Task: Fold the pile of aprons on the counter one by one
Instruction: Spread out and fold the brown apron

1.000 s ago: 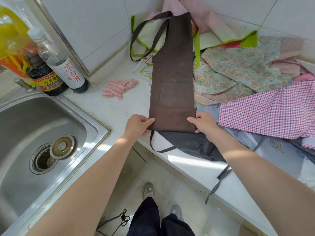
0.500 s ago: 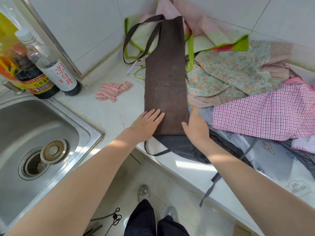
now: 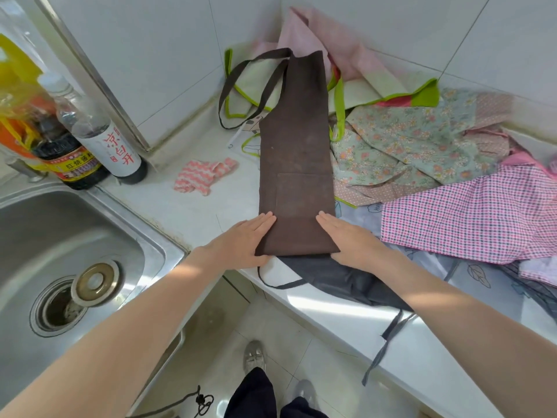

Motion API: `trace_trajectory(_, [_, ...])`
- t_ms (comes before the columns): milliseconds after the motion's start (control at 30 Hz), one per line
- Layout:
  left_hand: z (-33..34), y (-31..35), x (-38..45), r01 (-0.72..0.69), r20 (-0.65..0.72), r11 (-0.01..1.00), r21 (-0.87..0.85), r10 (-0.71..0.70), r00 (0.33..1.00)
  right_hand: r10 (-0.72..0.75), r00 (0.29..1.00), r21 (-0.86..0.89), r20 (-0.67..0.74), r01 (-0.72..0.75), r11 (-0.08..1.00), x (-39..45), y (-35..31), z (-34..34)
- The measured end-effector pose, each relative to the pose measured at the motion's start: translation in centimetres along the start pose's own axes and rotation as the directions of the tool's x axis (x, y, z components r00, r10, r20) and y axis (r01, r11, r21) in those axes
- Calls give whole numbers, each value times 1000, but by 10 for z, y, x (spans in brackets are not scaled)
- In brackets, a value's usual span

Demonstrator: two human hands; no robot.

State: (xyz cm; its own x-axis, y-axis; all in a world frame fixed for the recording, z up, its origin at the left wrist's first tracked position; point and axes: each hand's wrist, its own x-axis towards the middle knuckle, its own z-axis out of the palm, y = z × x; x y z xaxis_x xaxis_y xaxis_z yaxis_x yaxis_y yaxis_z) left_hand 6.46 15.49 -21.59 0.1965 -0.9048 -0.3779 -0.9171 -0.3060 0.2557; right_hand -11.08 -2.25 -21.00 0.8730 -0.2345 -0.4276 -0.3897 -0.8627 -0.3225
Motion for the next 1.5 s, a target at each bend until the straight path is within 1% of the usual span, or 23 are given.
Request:
trace_trajectory(67, [-8, 2, -1, 14, 29, 995, -95, -11, 1000, 107, 994, 336, -30, -91, 938, 7, 9, -10])
trace_trajectory(133, [-17, 3, 1, 102, 34, 955, -278, -97, 995, 223, 974, 677, -33, -142, 722, 9, 16, -20])
trace_trajectory(200, [-24, 1, 8, 186, -38, 869, -458, -228, 973, 322, 947, 851, 13, -179, 493, 12, 14, -26])
trace_trajectory(267, [-26, 0, 20, 219, -117, 800, -559, -338, 934, 408, 912, 897, 42, -215, 386, 20, 9, -27])
trace_trajectory(333, [-22, -1, 30, 275, -148, 772, -573, -427, 892, 504, 864, 876, 16, -256, 410, 32, 3, -23])
trace_trajectory(467, [-14, -4, 46, 359, -161, 735, -576, -532, 831, 602, 797, 699, -51, -402, 591, 49, 1, -22])
trace_trajectory(567, [-15, -6, 52, 364, -157, 725, -585, -541, 826, 632, 774, 655, -29, -463, 597, 55, 6, -23])
trace_trajectory(600, [-16, -6, 52, 375, -170, 757, -535, -531, 830, 639, 769, 642, -31, -475, 602, 57, 7, -24])
trace_trajectory(633, [-15, -7, 54, 381, -256, 844, -377, -490, 833, 640, 767, 610, -48, -484, 627, 57, 7, -25])
trace_trajectory(667, [-12, -7, 55, 367, -395, 924, -108, -379, 837, 631, 772, 549, -75, -496, 672, 58, 6, -25])
trace_trajectory(700, [-11, -8, 58, 318, -486, 942, 109, -228, 843, 616, 781, 478, -104, -504, 719, 60, 3, -26])
trace_trajectory(733, [-12, -6, 59, 224, -497, 936, 271, -63, 865, 607, 782, 404, -142, -514, 757, 61, -1, -27])
trace_trajectory(767, [-14, -2, 61, 145, -440, 900, 410, 57, 896, 609, 773, 357, -178, -526, 772, 64, -5, -26])
trace_trajectory(833, [-10, -1, 69, 17, -287, 859, 512, 152, 946, 612, 745, 274, -265, -551, 788, 67, -12, -24])
trace_trajectory(900, [-17, -1, 74, -26, -34, 890, 455, 47, 998, 550, 738, 134, -391, -546, 827, 64, -21, -26])
trace_trajectory(933, [-21, -4, 77, -44, -2, 904, 425, 50, 999, 465, 772, 10, -434, -512, 859, 62, -24, -27])
trace_trajectory(1000, [-26, -12, 80, -91, 51, 945, 315, 79, 996, 250, 891, -261, -378, -361, 895, 61, -25, -27])
trace_trajectory(1033, [-30, -15, 80, -101, 81, 965, 242, 84, 993, 219, 932, -313, -288, -308, 898, 62, -23, -26])
trace_trajectory(1133, [-39, -27, 80, -130, 153, 992, -1, 128, 980, 250, 968, -215, -33, -251, 944, 61, -11, -29])
trace_trajectory(1200, [-44, -37, 77, -119, 184, 981, -153, 146, 972, 242, 968, -137, 67, -231, 963, 56, -6, -32])
trace_trajectory(1300, [-46, -55, 73, -81, 205, 967, -241, 132, 970, 275, 954, -73, 118, -268, 961, 56, -2, -34])
trace_trajectory(1400, [-49, -61, 70, -55, 143, 932, -358, 113, 983, 278, 957, -79, 87, -271, 959, 62, -2, -33])
trace_trajectory(1500, [-53, -67, 72, 0, 105, 906, -423, 49, 993, 261, 958, 79, 118, -271, 959, 65, 5, -40])
